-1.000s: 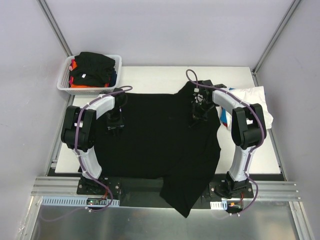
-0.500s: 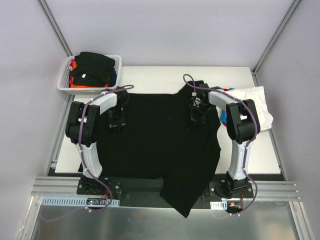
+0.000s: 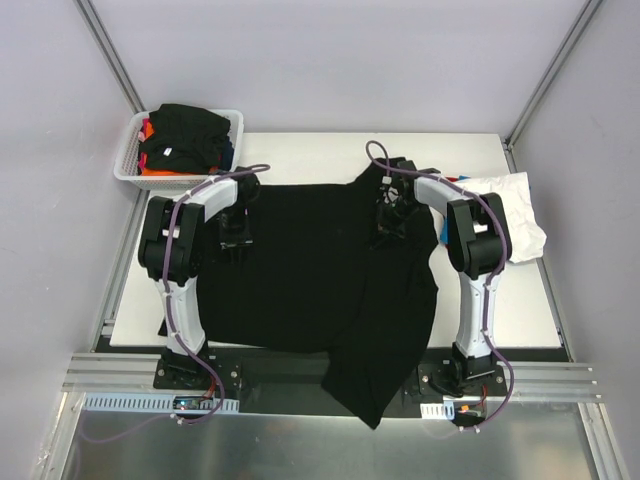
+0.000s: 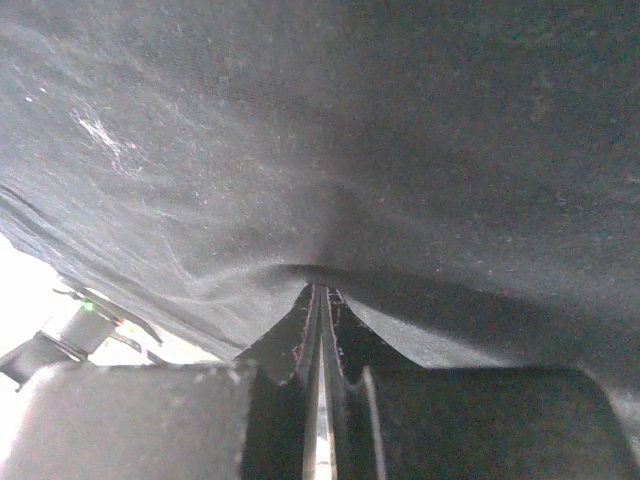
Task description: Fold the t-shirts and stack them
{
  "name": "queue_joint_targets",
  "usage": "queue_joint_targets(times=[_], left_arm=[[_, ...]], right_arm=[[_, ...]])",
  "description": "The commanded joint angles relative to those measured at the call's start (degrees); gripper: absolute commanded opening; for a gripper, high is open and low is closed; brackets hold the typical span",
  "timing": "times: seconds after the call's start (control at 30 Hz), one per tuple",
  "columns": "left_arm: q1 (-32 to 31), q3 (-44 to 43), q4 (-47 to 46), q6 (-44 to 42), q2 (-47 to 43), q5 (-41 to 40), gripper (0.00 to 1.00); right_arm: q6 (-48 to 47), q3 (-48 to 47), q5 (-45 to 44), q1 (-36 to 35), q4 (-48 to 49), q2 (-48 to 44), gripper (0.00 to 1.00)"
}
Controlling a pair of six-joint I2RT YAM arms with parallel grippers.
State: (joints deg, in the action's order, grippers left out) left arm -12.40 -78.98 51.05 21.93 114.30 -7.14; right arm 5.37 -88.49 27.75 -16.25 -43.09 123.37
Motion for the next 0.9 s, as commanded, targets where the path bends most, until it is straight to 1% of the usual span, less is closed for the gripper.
queue_joint_targets(times=[0.0, 0.23, 0.4, 0.53, 0.57, 0.67, 0.77, 0.87], left_arm=[[-0.43, -6.09, -4.64, 1.97, 5.14, -0.69, 0.24], [-0.52, -14.53, -4.55, 1.98, 11.02, 0.72, 0.25], [-0.52, -19.63, -3.59, 0.66, 12.7, 0.11, 0.25], [-0.52, -20.34, -3.59, 1.18, 10.6, -0.86, 0.28], [-0.52, -20.34, -3.59, 1.36, 9.98, -1.3, 0.3], [-0.52, -21.47, -3.32, 1.53, 7.43, -2.27, 0.33], [-0.52, -24.02, -1.05, 1.8, 5.85, -1.65, 0.35], [-1.22, -23.86, 1.77, 1.8, 3.39, -1.56, 0.35]], right_arm=[[1.05, -6.51, 0.03, 1.57, 1.26, 3.1, 0.03], [2.02, -14.06, -1.03, 2.71, 0.73, 7.84, 0.04], [2.28, -18.47, -0.94, 4.03, 0.29, 10.39, 0.05], [1.49, -19.97, 0.02, 4.47, 0.29, 8.91, 0.09], [1.4, -20.14, -0.06, 4.47, 0.29, 8.21, 0.09], [1.14, -20.23, -0.41, 4.74, 0.11, 5.75, 0.1], [0.88, -21.11, -0.15, 4.74, -1.29, 3.63, 0.15], [0.61, -20.76, 0.81, 4.65, -3.22, 1.18, 0.16]])
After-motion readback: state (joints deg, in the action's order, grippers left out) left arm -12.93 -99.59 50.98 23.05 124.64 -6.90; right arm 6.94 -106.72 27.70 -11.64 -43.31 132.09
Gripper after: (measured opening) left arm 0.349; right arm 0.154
